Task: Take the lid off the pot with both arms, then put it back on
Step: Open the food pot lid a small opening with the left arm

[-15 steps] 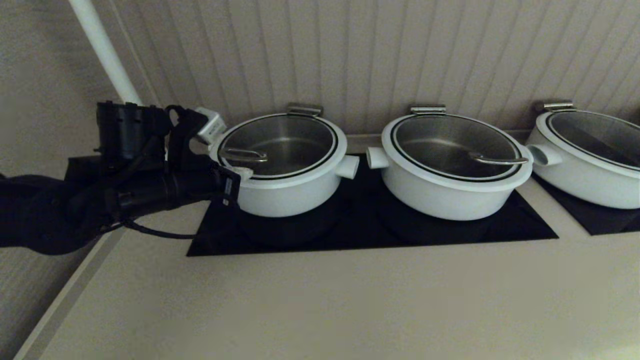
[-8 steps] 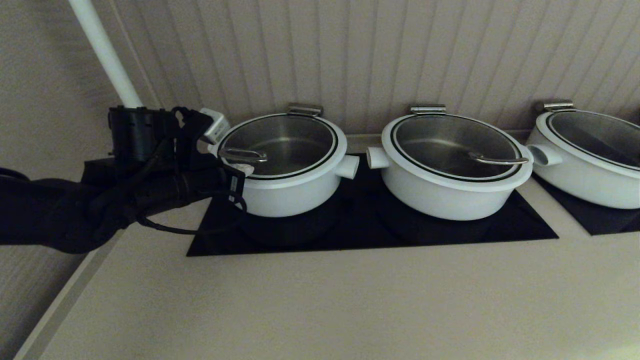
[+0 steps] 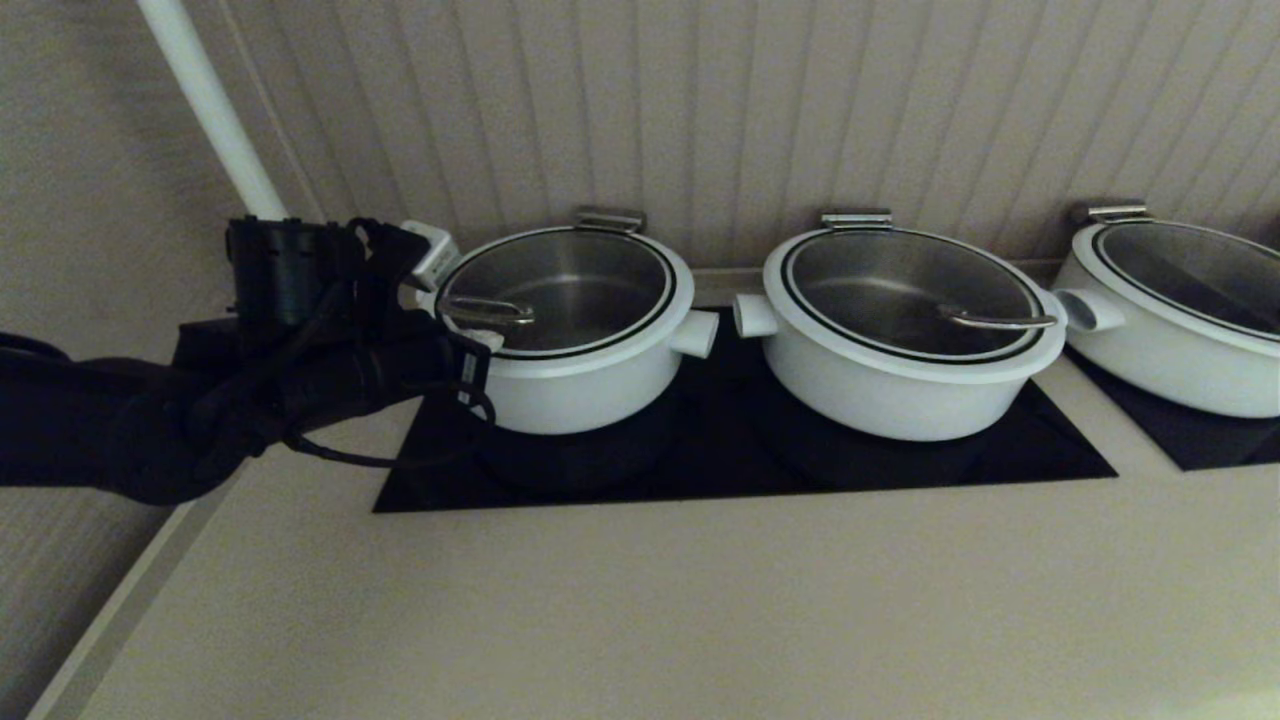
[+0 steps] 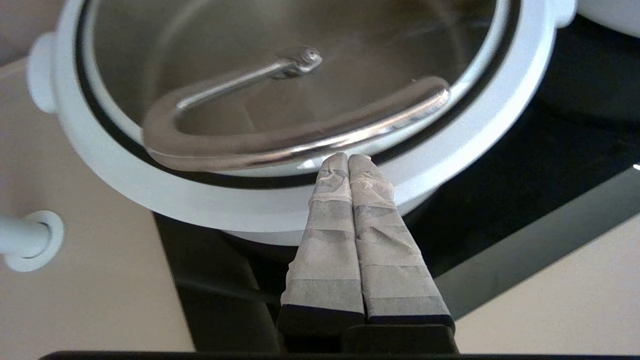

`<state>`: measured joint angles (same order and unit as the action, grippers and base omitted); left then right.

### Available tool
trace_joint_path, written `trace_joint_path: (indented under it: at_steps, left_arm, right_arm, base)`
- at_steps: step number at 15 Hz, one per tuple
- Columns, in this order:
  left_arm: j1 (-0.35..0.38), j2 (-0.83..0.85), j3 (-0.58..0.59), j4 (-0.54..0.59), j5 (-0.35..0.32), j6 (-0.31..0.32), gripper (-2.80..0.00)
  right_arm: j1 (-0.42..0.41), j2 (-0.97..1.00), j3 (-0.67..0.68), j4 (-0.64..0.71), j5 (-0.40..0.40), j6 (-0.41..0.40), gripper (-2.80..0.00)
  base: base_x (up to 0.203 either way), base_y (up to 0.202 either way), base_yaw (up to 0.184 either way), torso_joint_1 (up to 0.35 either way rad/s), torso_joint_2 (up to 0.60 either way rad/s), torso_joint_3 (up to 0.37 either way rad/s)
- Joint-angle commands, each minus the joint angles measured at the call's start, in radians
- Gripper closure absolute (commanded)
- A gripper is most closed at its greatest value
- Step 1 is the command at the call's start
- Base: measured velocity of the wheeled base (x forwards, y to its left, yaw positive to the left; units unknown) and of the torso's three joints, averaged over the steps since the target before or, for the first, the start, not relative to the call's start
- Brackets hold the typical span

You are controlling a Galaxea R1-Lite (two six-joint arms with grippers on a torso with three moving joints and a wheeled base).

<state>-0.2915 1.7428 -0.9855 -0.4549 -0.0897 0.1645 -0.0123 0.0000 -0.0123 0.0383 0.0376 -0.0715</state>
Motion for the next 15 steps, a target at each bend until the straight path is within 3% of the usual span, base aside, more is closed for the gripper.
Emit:
trace_joint_path:
  at_steps: [1,15]
  left_arm:
    - [0.000,0.004,-0.014,-0.002,0.012,0.003,0.00]
    - [0.000,0.038,-0.129,-0.002,0.047,0.007,0.00]
  right_arm:
    - [0.000,0.001,0.000,0.000,0.001,-0.001,0.00]
    - [0.000,0.000,0.000,0.000,0.001,-0.001,0.00]
  base:
    - [0.000,0.000,0.000,0.000,0.00,0.000]
    - [0.000,0.000,0.000,0.000,0.00,0.000]
